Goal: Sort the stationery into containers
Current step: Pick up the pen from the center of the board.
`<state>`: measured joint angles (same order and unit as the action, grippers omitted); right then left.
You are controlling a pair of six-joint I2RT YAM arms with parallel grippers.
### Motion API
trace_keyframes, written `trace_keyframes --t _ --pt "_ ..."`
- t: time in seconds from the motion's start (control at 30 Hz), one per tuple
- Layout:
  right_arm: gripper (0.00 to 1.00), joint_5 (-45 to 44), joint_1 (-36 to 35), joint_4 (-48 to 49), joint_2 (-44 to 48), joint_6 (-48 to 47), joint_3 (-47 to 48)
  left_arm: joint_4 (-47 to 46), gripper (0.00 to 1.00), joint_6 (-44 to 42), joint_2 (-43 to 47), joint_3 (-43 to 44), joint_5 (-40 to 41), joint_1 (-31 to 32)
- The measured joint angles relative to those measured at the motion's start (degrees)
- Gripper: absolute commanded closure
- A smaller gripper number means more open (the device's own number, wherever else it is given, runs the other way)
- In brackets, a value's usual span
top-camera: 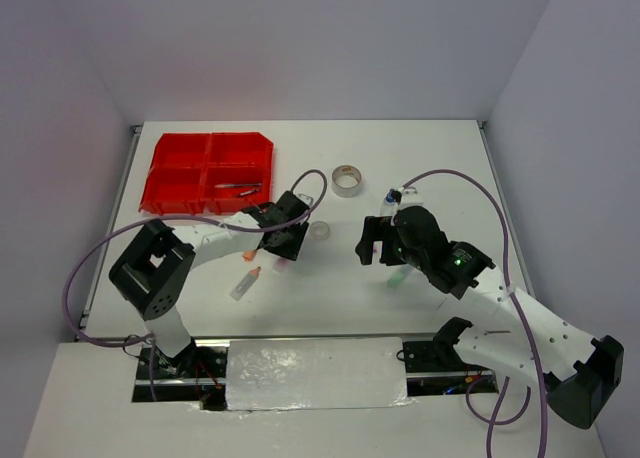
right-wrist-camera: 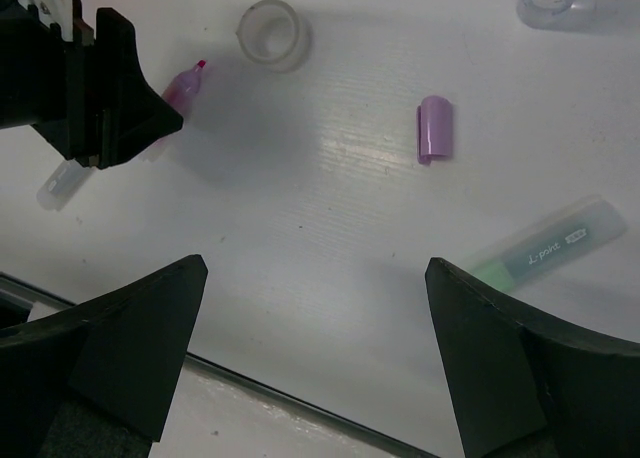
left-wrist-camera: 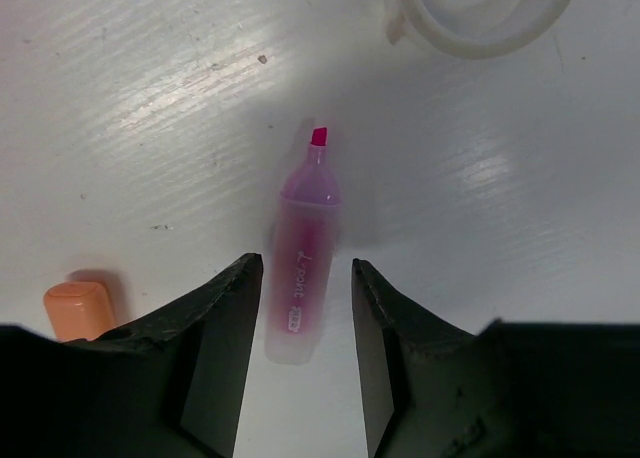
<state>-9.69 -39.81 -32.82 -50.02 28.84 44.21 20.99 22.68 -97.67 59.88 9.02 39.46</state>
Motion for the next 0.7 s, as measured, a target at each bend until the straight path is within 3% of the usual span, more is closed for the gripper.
trace_keyframes --t 0.13,0.2,0.43,0.53,0.67,0.7 --pt "0.02 0.52 0.0 0.0 0.17 0.0 -0.02 -0.07 0.49 0.24 -0.76 -1.01 0.57 1.07" --pt "0.02 0.76 0.0 0.02 0.42 0.0 -0.04 -0.13 0.56 0.55 -0.79 -2.01 0.94 1.33" --pt "0.02 1.55 0.0 0.02 0.74 0.02 -0.11 -2.08 0.59 2.4 -0.31 -3.26 2.29 2.62" --pt "0.02 1.62 0.0 0.09 0.87 0.02 -0.31 -3.34 0.71 3.23 0.04 -4.04 3.17 3.54" --pt "0.02 1.68 0.0 0.24 0.96 0.02 -0.68 -4.94 0.96 3.98 0.04 -4.46 3.78 4.68" --pt "0.01 1.66 0.0 0.22 0.94 0.02 -0.74 -5.11 0.99 4.31 0.07 -4.55 3.96 4.9"
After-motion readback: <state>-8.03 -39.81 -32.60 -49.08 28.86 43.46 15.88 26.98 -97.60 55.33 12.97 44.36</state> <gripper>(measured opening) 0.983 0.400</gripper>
